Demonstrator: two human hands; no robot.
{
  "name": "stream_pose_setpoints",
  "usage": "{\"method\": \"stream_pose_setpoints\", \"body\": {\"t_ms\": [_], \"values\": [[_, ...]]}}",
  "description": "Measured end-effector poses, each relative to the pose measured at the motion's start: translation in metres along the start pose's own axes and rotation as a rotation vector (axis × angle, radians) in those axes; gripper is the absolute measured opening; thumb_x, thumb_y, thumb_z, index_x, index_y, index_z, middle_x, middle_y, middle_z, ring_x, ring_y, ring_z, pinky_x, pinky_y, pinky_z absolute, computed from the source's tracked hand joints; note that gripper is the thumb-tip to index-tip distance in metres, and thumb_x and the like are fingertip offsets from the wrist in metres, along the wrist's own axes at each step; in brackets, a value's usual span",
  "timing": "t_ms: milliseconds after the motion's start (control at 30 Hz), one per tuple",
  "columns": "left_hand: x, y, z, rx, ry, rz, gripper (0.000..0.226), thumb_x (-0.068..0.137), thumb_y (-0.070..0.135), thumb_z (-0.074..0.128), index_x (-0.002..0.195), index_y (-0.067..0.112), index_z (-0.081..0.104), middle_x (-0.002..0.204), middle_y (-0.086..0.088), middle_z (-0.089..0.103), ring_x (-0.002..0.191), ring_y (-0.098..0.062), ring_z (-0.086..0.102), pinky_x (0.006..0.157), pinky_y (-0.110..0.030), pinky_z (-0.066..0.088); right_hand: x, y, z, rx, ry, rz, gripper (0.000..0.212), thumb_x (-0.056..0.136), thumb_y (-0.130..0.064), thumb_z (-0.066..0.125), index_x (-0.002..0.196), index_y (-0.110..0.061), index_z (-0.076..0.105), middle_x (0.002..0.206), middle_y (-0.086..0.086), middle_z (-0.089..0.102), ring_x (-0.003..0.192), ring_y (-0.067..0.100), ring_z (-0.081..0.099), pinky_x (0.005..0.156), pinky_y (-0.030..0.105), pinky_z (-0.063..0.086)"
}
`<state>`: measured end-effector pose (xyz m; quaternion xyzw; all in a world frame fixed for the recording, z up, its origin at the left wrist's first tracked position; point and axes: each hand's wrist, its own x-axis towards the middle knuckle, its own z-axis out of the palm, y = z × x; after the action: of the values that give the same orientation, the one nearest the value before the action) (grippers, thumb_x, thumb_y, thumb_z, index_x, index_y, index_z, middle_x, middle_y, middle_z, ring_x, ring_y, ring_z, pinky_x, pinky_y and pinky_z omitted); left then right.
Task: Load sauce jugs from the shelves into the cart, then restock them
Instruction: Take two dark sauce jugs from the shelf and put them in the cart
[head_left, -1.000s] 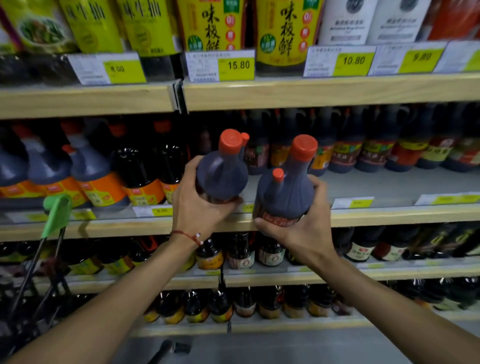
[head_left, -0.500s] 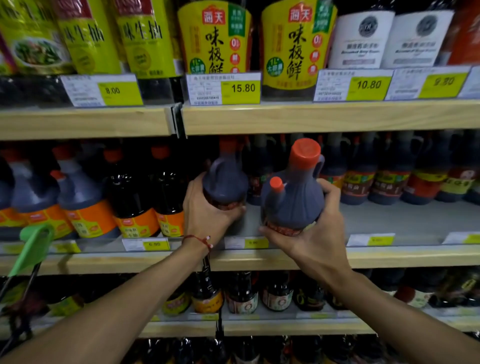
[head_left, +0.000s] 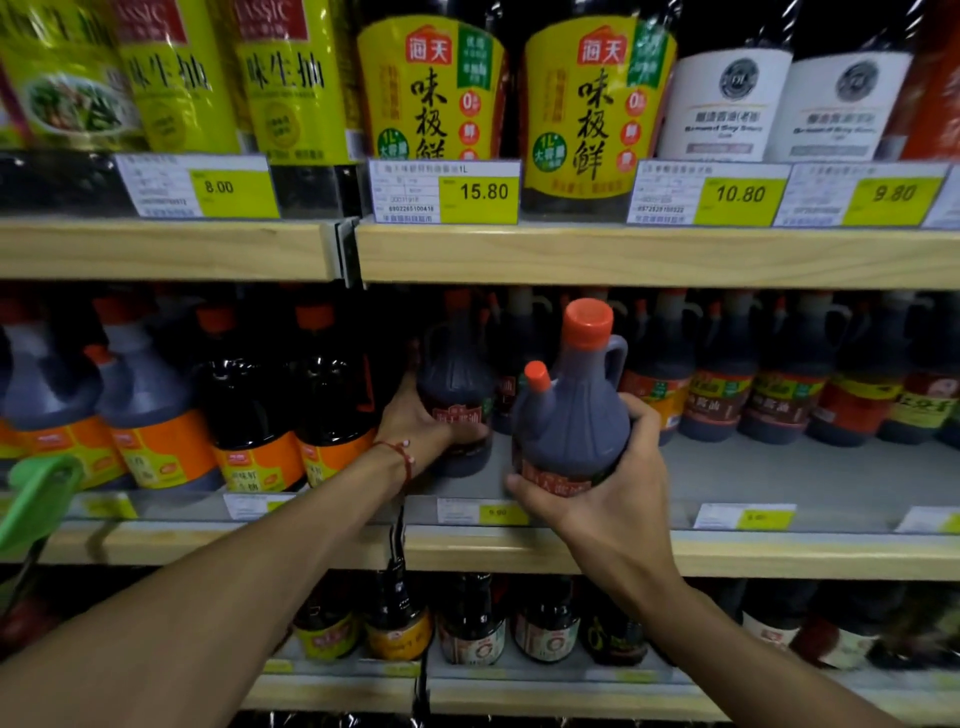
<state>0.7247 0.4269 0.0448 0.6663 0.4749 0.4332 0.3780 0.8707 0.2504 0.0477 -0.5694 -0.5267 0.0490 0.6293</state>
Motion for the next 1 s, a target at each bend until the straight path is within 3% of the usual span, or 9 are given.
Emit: {"method": "stream_pose_setpoints", "body": {"t_ms": [67,267,333,400,500,567,667,867,1000], "values": [[0.000,-0.002,0.000,0.033,-0.033,-0.027,0.115,0.044,0.038,0.097,0.142,0.015,0.042,0.127,-0.002,0.064,0.117,-0.019,0.061,0.103,-0.038,0.049,-0.003,-0.001,0.001,0.003,0.006,0.033,0.098,0.054,-0.034,0.102,0.129,-0.027,0.040,0.118,-0.013,0.057,0.108,0.002,0.059,0.084,0.014,0.051],[-0.028,0.001,0.000,0.178,0.012,-0.027,0.079,0.066,0.031,0.093,0.130,0.013,0.051,0.125,-0.003,0.063,0.116,-0.020,0.060,0.099,-0.034,0.049,-0.008,-0.005,-0.003,0.012,0.004,0.091,0.098,0.055,-0.031,0.102,0.130,-0.026,0.039,0.120,-0.011,0.056,0.108,-0.002,0.057,0.083,0.009,0.047],[-0.048,0.010,-0.006,0.162,0.109,0.042,0.067,0.073,0.017,0.087,0.131,0.010,0.053,0.119,0.007,0.060,0.111,-0.011,0.056,0.093,-0.020,0.046,-0.010,-0.009,-0.004,0.016,0.002,0.115,0.097,0.057,-0.029,0.102,0.132,-0.025,0.039,0.121,-0.010,0.055,0.108,-0.003,0.056,0.085,0.010,0.047],[-0.070,0.024,-0.013,0.008,0.174,0.025,0.047,0.083,-0.001,0.072,0.127,0.005,0.057,0.114,0.004,0.060,0.111,-0.012,0.059,0.084,-0.007,0.045,-0.014,-0.014,-0.003,0.028,0.010,0.141,0.097,0.058,-0.031,0.101,0.133,-0.026,0.039,0.122,-0.010,0.055,0.110,0.000,0.057,0.089,0.020,0.051],[-0.092,0.043,-0.020,-0.453,-0.118,-0.164,0.028,0.089,-0.007,0.059,0.109,0.009,0.068,0.112,-0.010,0.072,0.108,-0.025,0.069,0.085,-0.023,0.057,-0.017,-0.024,0.003,0.076,0.011,0.183,0.098,0.061,-0.033,0.100,0.137,-0.026,0.039,0.124,-0.009,0.057,0.113,0.008,0.059,0.094,0.035,0.055],[-0.103,0.055,-0.024,-0.532,-0.347,-0.195,0.033,0.080,0.005,0.064,0.109,0.016,0.071,0.113,-0.010,0.074,0.109,-0.023,0.070,0.089,-0.030,0.057,-0.019,-0.028,0.009,0.118,-0.029,0.191,0.098,0.065,-0.030,0.098,0.141,-0.024,0.037,0.126,-0.006,0.056,0.115,0.011,0.059,0.097,0.039,0.055],[-0.113,0.067,-0.032,-0.434,-0.498,-0.106,0.043,0.074,0.012,0.066,0.117,0.017,0.068,0.117,-0.013,0.072,0.110,-0.020,0.069,0.097,-0.036,0.055,-0.021,-0.032,0.010,0.118,-0.169,0.168,0.092,0.073,-0.029,0.089,0.145,-0.026,0.031,0.133,0.002,0.051,0.121,0.014,0.056,0.098,0.045,0.055],[-0.121,0.064,-0.053,-0.303,-0.472,0.028,0.060,0.076,-0.005,0.081,0.132,0.003,0.057,0.122,-0.006,0.071,0.114,-0.011,0.067,0.092,-0.022,0.053,-0.016,-0.034,-0.004,0.137,-0.595,0.155,0.099,0.086,-0.004,0.074,0.150,-0.038,0.007,0.151,-0.007,0.034,0.139,-0.002,0.040,0.110,0.024,0.047],[-0.124,0.069,-0.060,-0.102,-0.379,0.150,0.060,0.068,0.003,0.089,0.114,0.031,0.063,0.107,0.021,0.071,0.107,0.004,0.065,0.092,-0.013,0.050,-0.016,-0.031,-0.008,-0.021,-0.548,0.024,0.090,0.089,-0.005,0.077,0.152,-0.032,0.019,0.148,-0.012,0.040,0.137,-0.001,0.042,0.103,0.010,0.039]]}}
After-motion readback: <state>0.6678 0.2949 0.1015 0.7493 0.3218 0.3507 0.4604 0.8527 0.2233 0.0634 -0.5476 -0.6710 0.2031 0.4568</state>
